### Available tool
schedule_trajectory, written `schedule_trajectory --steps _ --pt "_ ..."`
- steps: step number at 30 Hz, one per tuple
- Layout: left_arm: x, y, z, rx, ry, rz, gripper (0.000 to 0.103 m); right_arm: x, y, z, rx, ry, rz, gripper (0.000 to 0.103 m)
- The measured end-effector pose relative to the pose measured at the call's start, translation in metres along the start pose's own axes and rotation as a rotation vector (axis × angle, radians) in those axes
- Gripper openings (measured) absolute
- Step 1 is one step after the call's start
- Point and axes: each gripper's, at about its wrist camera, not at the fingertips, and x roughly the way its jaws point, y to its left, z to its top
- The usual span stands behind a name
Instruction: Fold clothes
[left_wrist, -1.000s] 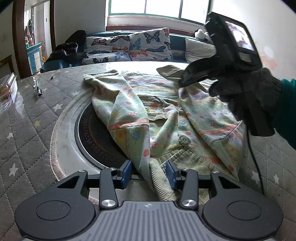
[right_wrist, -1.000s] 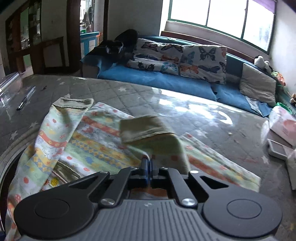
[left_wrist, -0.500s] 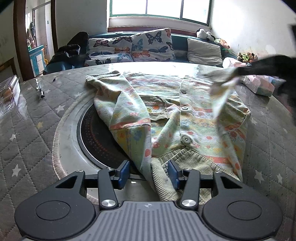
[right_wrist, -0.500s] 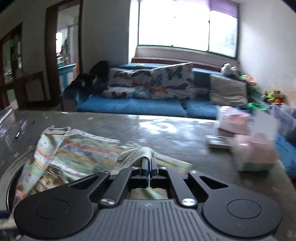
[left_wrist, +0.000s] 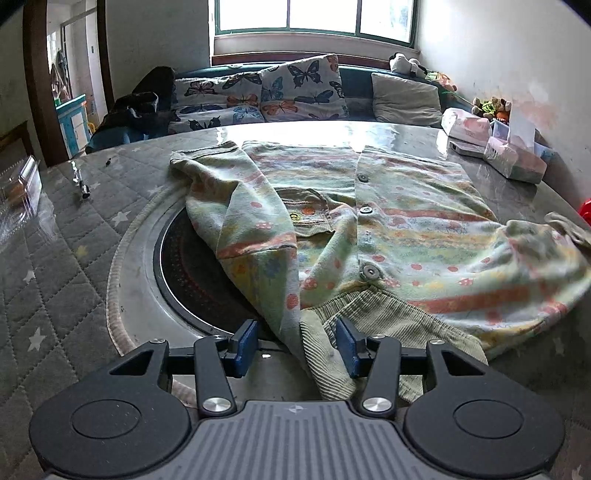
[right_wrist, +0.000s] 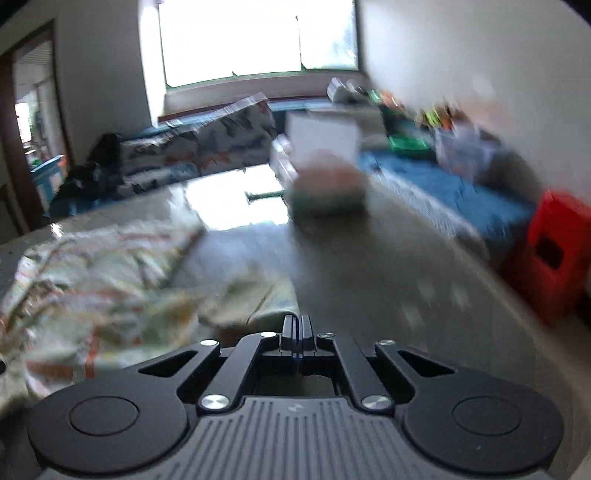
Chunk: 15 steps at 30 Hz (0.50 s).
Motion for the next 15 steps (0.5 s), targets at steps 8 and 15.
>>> schedule_trajectory --steps 8,15 --pt "-0.005 -0.005 -0.004 0.027 0.000 0.011 0.050 -0.011 -0.036 -0.022 0.090 -0.011 -0.061 0.011" --pt "-0.007 -0.007 -0.005 0.021 0.001 0.022 0.050 0.002 0.008 -0.012 -0.050 -0.028 0.032 0.051"
